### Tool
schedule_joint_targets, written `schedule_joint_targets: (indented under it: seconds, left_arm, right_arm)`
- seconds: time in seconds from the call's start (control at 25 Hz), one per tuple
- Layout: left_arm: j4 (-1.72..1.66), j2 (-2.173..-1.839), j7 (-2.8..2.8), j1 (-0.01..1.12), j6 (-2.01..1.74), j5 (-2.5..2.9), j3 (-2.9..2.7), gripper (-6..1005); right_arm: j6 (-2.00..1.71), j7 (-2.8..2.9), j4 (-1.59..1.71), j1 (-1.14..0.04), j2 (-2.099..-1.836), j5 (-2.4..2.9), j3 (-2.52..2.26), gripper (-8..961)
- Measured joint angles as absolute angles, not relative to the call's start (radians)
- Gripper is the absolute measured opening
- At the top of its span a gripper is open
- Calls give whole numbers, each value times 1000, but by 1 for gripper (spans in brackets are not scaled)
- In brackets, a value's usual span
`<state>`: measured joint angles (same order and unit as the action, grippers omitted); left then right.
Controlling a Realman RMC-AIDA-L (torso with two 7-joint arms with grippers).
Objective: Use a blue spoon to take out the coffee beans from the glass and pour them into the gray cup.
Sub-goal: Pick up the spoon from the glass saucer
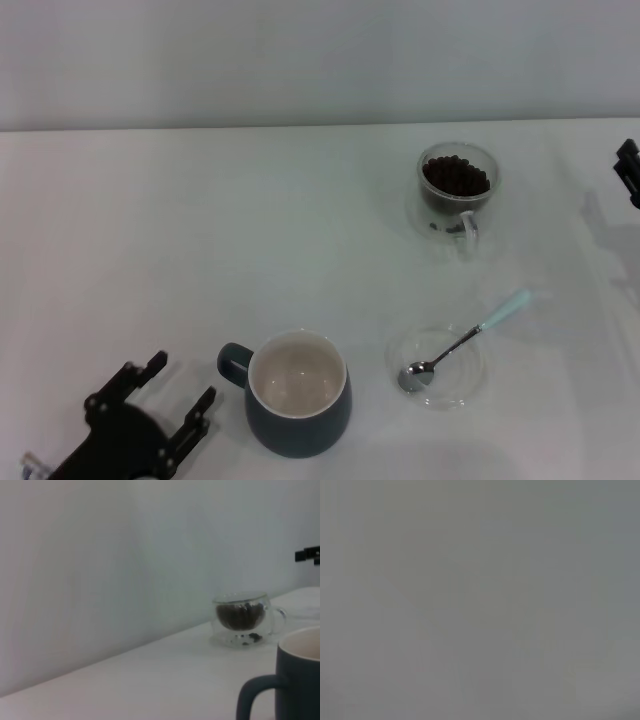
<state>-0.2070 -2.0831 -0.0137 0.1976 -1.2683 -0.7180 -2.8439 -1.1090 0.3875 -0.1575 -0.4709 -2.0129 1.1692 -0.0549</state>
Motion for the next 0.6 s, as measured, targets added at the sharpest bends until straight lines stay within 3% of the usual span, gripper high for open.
schedule_joint_targets:
  seconds: [0.36, 0.6]
  left_arm:
    - [-196, -2081, -18, 78, -1412, -864, -2844, 670]
    - [-188, -2084, -22, 53, -1453, -1067, -2844, 667]
  right_arm:
    - [-1125, 1200, 85, -368, -2005, 1302, -372, 832]
    - [-1185, 1471, 115, -311, -1980, 1305, -566, 831]
